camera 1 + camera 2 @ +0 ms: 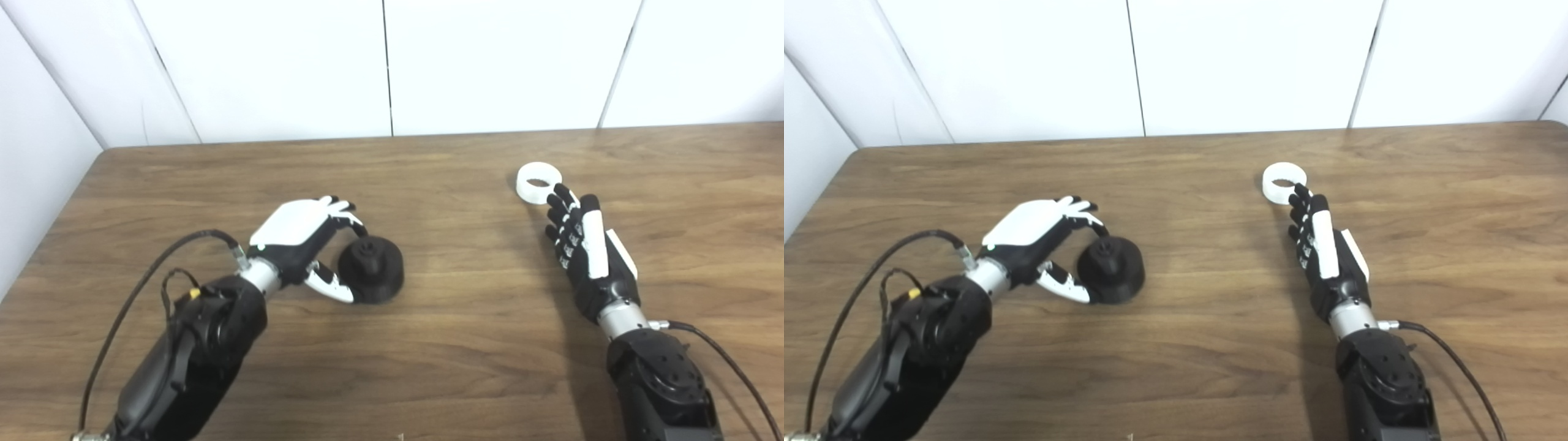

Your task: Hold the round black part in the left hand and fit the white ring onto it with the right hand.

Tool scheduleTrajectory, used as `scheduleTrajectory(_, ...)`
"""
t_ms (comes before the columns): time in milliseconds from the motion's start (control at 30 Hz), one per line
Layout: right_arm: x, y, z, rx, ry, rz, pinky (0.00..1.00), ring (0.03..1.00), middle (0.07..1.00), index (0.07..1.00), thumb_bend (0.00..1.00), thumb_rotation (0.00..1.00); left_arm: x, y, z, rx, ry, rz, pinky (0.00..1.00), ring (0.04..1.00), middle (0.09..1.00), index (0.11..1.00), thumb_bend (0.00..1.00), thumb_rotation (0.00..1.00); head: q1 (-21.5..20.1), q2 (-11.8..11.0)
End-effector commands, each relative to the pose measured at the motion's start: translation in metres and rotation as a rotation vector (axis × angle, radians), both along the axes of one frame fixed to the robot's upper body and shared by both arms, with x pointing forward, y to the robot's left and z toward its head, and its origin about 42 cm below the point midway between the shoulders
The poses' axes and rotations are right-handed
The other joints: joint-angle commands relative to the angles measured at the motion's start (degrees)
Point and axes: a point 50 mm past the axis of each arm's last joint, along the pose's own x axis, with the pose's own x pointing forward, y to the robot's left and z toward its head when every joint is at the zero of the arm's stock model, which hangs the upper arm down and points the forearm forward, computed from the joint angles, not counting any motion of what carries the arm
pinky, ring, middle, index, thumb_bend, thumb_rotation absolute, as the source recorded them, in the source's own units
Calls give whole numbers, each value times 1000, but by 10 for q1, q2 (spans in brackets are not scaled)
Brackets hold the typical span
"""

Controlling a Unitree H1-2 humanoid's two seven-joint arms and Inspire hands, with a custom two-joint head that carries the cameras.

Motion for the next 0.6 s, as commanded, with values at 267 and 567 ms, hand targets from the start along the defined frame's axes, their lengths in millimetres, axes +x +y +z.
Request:
scheduleTrajectory(267,5,5,20,17,-74,11,1000,1000,980,980,749,1000,-22,-32,13,-13,-57,-113,1000,1000,961,717,869,225,0,3)
scheduleTrajectory(567,5,5,20,19,-74,5,1000,1000,981,979,745,1000,-41,-54,2,-23,-51,-185,1000,1000,953,710,896,224,-2,4)
